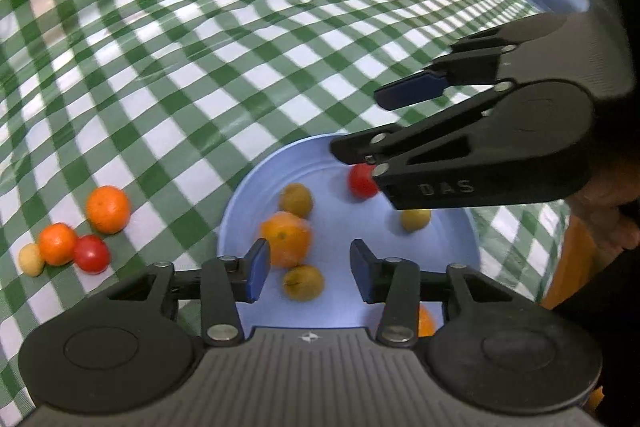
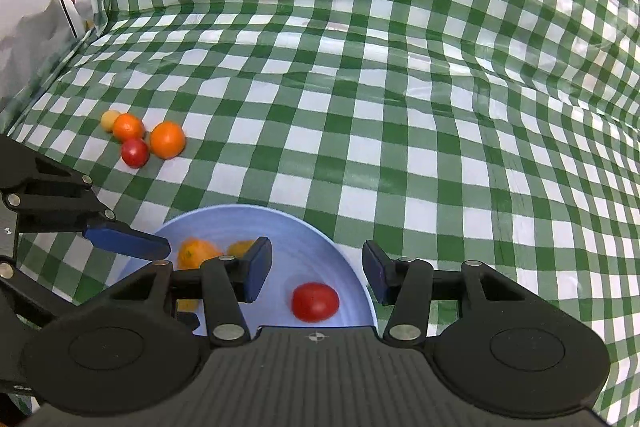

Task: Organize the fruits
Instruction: 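Move both tools back toward the remaining fruits, then grasp a yellow fruit with the left gripper while the right gripper grasps an orange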

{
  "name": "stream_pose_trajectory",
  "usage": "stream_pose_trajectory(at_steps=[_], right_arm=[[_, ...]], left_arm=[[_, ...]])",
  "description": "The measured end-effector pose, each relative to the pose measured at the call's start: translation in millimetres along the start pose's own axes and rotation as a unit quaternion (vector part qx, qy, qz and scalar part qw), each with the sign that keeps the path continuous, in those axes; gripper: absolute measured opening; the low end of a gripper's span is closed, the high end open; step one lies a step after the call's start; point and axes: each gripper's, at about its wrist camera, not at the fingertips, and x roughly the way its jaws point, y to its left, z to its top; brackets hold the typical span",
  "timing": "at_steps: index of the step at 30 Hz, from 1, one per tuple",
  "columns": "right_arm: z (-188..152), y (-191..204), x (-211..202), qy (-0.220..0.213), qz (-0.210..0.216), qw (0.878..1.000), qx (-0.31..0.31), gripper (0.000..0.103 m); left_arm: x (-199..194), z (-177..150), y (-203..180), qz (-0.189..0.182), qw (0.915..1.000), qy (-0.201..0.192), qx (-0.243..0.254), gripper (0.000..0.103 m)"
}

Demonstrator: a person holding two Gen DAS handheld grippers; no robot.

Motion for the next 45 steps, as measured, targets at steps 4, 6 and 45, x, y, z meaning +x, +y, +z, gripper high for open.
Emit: stream_pose_trajectory(at_steps=[4,6,45], right_arm=[[7.6,7.6,-0.4,-0.008,0.0,1.0,0.004,0.052],[11.8,12.6,0.1,-0.013,0.0,1.0,0.005,0.052],[71.8,124.4,99.1,-0.008,0.046,0.989,0.143,0.058]], left_arm=[[-3.1,2.3,17.5,0.012,0.9996,-0.003,-0.025,0.039],[-6.0,3.6,28.2,0.017,0.999,-0.006,-0.04,0.036],[-10.4,-22.9,228.9,0.124,0.8941,-0.016,-0.43,0.028]])
